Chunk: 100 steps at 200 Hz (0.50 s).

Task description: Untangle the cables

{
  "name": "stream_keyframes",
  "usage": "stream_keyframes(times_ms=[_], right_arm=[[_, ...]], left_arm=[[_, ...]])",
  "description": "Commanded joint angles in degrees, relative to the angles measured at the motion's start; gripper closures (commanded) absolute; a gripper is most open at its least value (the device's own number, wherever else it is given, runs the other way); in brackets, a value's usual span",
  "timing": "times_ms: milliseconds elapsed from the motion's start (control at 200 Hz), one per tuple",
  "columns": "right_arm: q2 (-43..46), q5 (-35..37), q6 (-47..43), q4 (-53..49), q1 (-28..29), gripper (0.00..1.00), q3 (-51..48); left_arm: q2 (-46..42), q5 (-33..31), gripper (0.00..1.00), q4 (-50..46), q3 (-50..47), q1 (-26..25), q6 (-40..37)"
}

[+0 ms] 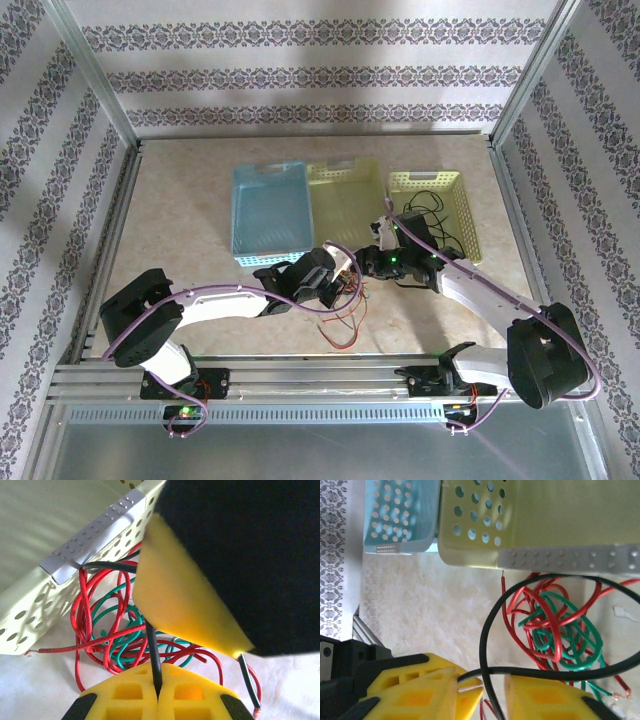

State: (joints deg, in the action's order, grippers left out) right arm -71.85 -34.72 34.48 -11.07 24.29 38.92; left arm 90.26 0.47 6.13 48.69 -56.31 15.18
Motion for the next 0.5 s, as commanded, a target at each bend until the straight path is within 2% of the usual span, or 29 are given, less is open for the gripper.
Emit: stream_keyframes(times_ms=[0,65,155,190,255,350,495], right_arm=[[-0.16,0.71,0.43,2.21,0.84,0.81,2.26],[0.66,0.87,0.33,2.15,0.93,0.89,2.23],[2.71,1.43,0.06,1.95,0.93,0.97,1.83],[3.83,1.82,0.14,1.79,0.84,0.99,1.65],[5.95,2.42,0.17,1.44,0.76,1.00,1.43],[9.51,3.80,-0.10,0.09,0.20,1.00,1.84],[14.64,4.23,-0.27,-1.35,-3.02,1.00,4.38]], left_arm=[[-1.69,1.16,0.95,2.57,1.41,-0.91,-1.38],[-1.83,1.11,0.89,2.74,1.37,-0.94,-1.30],[-2.33,0.59,0.71,3.62,0.74,-0.98,-0.87],[-2.66,0.41,0.68,4.16,0.33,-0.99,-0.72],[-3.36,0.16,0.66,4.91,-0.32,-0.99,-0.51],[-4.08,-0.06,0.53,5.45,-1.01,-0.99,-0.24],[-5.15,-0.47,0.39,6.40,-2.04,-0.90,0.26]])
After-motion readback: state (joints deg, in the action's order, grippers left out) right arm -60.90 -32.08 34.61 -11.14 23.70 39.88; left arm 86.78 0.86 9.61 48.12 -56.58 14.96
